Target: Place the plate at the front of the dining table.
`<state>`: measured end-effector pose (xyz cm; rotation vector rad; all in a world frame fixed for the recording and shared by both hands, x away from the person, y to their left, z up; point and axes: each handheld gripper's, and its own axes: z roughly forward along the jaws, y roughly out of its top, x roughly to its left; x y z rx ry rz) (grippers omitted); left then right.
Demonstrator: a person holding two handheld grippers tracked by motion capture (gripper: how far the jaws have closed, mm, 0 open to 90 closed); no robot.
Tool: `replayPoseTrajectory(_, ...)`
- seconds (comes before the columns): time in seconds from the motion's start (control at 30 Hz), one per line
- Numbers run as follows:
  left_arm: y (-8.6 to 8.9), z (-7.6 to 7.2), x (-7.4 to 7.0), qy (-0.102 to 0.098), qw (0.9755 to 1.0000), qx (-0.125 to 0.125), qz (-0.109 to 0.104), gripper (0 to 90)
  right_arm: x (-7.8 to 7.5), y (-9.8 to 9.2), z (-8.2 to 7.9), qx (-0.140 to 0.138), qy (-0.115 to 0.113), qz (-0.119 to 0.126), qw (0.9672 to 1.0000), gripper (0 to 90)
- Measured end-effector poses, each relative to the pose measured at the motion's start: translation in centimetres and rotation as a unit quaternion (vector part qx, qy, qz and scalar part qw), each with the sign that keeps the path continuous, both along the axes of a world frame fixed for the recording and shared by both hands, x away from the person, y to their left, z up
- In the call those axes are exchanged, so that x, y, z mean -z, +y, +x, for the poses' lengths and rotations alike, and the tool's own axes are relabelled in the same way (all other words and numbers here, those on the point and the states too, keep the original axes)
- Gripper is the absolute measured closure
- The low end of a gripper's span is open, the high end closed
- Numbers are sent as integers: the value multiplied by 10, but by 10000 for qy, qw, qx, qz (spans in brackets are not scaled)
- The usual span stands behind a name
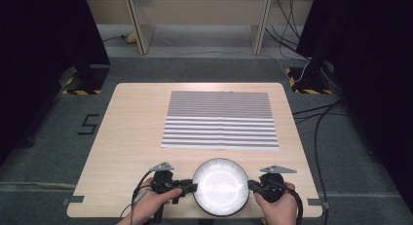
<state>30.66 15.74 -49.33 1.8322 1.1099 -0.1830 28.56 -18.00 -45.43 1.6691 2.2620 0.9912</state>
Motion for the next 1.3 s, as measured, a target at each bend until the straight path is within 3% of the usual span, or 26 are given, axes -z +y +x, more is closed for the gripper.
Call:
replayPoseTrajectory(0.13, -1, 0, 1, 16, 10000, -16, 16, 600, 0, -3, 2, -42, 45, 63, 10000, 873)
replayPoseTrajectory(0.27, -1, 0, 1, 9, 10000, -52, 1, 604, 3, -4, 2, -45, 184, 305, 9994, 873)
replayPoseTrajectory(0.4, 0, 1, -1, 18, 10000, -13, 6, 604, 4, -2, 4, 45, 209, 333, 9992, 857)
replayPoseTrajectory(0.57, 1, 3, -3, 87, 10000, -36, 29, 605, 10, -1, 7, 183, 274, 575, 9978, 844)
replayPoseTrajectory(0.67, 4, 4, -4, 282, 9995, -70, -86, 599, 13, 0, 8, 204, 345, 712, 9967, 834)
replayPoseTrajectory(0.73, 6, 5, -5, 380, 9992, -45, -126, 587, 17, 3, 10, 153, 553, 838, 9948, 802)
replayPoseTrajectory(0.8, 6, 4, -6, 320, 9995, -18, -50, 589, 19, 7, 11, 75, 562, 767, 9954, 796)
replayPoseTrajectory(0.93, 4, 5, -5, 400, 9992, -17, -34, 588, 20, 8, 10, 88, 479, 723, 9962, 788)
replayPoseTrajectory(1.1, 4, 6, -6, 409, 9992, -4, 9, 589, 17, 16, 10, -172, 313, 354, 9987, 683)
replayPoseTrajectory(1.23, 7, 6, -4, 589, 9981, 3, -193, 592, 20, 21, 10, -536, -33, 103, 9985, 626)
replayPoseTrajectory(1.3, 9, 7, -3, 667, 9974, 8, -270, 587, 22, 20, 9, -456, 51, 311, 9985, 628)
